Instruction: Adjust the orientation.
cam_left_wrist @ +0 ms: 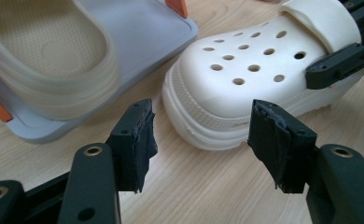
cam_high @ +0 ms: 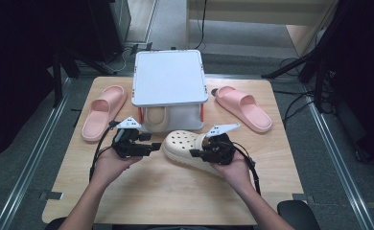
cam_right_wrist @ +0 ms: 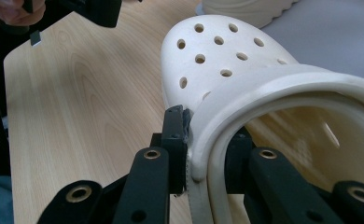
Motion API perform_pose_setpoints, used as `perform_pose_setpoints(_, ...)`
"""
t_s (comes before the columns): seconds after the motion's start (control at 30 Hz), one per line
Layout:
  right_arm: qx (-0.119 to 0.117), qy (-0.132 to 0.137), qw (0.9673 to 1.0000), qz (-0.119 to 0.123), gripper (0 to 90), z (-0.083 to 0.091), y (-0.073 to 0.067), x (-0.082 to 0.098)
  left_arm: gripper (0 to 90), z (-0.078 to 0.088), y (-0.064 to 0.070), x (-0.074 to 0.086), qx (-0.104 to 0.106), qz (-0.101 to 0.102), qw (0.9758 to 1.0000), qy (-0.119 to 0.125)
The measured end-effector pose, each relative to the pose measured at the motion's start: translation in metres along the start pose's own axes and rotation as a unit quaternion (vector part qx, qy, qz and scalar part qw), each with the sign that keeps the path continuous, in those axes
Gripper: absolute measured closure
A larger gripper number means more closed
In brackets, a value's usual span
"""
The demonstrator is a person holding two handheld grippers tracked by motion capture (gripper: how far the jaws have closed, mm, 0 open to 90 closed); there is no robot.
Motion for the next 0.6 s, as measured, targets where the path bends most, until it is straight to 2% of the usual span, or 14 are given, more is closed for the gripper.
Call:
perform_pose_setpoints(0.1,-0.005,-0.008,1.0000,0.000,76.0,-0.008,0.000,0.000,41.2,0.001,0.001,0.002,-0.002,0.005,1.0000,0.000)
perform_pose_setpoints(0.17,-0.009,-0.016,0.9998,-0.001,76.1,-0.013,0.000,0.001,47.7,0.002,0.002,0.002,0.001,0.008,1.0000,0.001)
perform_pose_setpoints(0.3,-0.005,-0.024,0.9996,0.012,75.1,-0.018,-0.001,0.003,56.2,0.003,0.005,0.002,0.007,0.010,0.9999,0.001)
perform_pose_setpoints(0.4,-0.015,-0.026,0.9995,0.012,70.6,-0.019,-0.003,0.004,60.6,0.001,0.006,0.004,0.010,0.015,0.9998,-0.012)
perform_pose_setpoints(0.6,-0.017,-0.018,0.9996,0.011,62.5,-0.012,-0.003,0.003,64.7,0.000,0.009,0.002,0.015,0.010,0.9998,-0.010)
Point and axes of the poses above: each handheld gripper's, and its own axes: z roughly backward along the jaws, x roughly out of its underside, y roughly to its right, the point moved 7 cm from there along -z, roughly forward along the jaws, and after that the axes turned 13 degrees about -x, right-handed, at the moved point
